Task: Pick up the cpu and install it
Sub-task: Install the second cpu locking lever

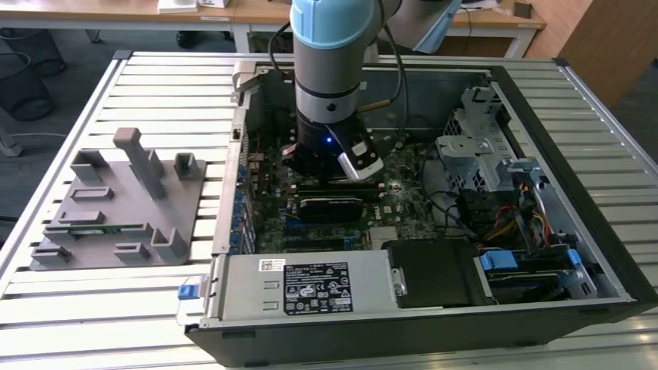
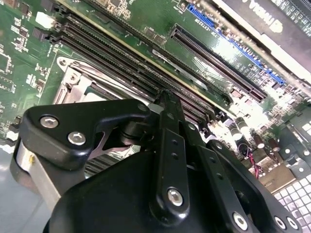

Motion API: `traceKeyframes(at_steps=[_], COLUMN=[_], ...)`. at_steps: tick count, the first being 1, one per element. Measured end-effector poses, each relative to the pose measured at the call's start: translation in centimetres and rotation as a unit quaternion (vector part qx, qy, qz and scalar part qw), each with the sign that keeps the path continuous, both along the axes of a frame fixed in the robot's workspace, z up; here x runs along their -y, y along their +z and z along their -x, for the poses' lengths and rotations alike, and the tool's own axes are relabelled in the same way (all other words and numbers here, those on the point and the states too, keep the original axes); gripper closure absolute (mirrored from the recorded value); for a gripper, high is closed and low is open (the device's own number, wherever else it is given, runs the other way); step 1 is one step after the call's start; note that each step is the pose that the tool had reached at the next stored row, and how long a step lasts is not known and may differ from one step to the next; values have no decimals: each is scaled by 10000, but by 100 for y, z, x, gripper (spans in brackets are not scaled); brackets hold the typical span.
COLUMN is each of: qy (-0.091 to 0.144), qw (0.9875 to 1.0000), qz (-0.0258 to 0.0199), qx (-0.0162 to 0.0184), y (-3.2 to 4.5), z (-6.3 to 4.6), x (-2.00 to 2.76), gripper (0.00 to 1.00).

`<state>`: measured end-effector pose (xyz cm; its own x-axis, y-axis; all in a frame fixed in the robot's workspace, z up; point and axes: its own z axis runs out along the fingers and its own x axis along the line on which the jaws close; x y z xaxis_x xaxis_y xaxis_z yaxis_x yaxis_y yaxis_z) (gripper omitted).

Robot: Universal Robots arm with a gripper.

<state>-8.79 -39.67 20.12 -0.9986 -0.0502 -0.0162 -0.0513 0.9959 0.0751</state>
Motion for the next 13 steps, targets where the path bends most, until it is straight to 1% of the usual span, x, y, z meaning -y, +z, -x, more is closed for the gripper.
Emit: traceKeyframes(at_steps=[3, 6, 8, 13], qy=[-1, -1, 0, 0], qw=[10000, 10000, 9999, 9999], qz=[-32, -94, -122, -142], qx=[-1, 0, 0, 0], y=[-9, -12, -17, -35], z=[6, 11, 16, 30], x=[2, 2, 2, 3], gripper=[89, 89, 89, 89])
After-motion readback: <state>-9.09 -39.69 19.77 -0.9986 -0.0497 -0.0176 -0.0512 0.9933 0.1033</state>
